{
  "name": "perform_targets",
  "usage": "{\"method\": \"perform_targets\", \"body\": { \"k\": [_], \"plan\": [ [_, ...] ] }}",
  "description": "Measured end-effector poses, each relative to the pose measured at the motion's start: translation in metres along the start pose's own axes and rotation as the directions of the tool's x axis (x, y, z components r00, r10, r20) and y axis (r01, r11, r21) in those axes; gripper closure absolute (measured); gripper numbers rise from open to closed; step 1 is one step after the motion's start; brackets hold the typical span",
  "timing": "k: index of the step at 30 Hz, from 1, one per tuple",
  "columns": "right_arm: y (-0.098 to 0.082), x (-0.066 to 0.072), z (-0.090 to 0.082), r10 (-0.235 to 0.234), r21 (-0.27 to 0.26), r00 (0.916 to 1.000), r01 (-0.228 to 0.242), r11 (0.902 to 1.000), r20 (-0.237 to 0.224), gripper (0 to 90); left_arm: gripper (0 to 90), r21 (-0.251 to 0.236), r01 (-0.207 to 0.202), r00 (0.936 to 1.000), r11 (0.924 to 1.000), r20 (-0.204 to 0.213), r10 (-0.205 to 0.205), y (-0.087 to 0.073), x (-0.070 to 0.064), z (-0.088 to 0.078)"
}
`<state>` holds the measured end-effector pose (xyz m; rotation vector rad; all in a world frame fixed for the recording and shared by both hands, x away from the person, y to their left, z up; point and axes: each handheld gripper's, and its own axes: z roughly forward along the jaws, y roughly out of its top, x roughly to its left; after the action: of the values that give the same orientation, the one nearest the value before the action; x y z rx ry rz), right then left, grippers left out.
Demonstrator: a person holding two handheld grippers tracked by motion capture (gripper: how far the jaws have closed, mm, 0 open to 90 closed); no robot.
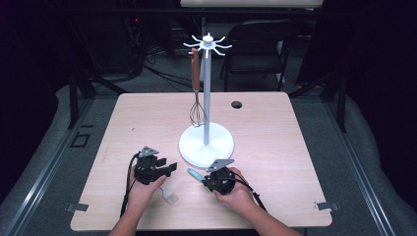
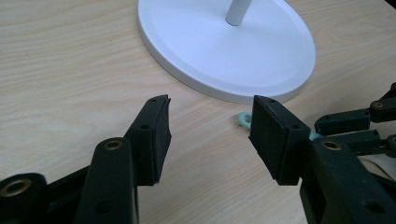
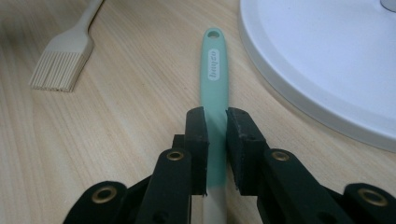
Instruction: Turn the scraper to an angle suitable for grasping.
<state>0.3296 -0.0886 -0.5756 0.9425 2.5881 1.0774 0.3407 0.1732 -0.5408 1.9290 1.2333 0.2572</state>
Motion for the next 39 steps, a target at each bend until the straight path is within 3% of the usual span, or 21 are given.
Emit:
{"method": "perform_targets", "body": {
  "k": [9,16,23,39],
  "plan": [
    [0.000,0.000,-0.002,-0.006,-0.010,1.0000,0.006,0.9999,0.000,78.6,46.4,0.014,-0.015,0.9998,0.9998,0.011,0.015,-0.001,-0.004,0.004],
    [0.000,0.001,-0.005,-0.008,-0.016,1.0000,0.008,0.9998,0.003,78.7,46.0,0.028,-0.014,0.9987,0.9995,0.049,0.013,-0.004,-0.006,0.011],
    [0.000,0.002,-0.008,-0.012,-0.029,0.9999,0.012,0.9995,-0.004,78.7,45.9,0.027,-0.015,0.9930,0.9995,0.118,0.012,-0.006,-0.008,0.017],
    [0.000,0.003,-0.014,-0.019,-0.043,0.9998,0.019,0.9989,-0.009,78.8,45.9,0.057,-0.036,0.9839,0.9977,0.177,0.025,-0.010,-0.021,0.031]
  ]
}}
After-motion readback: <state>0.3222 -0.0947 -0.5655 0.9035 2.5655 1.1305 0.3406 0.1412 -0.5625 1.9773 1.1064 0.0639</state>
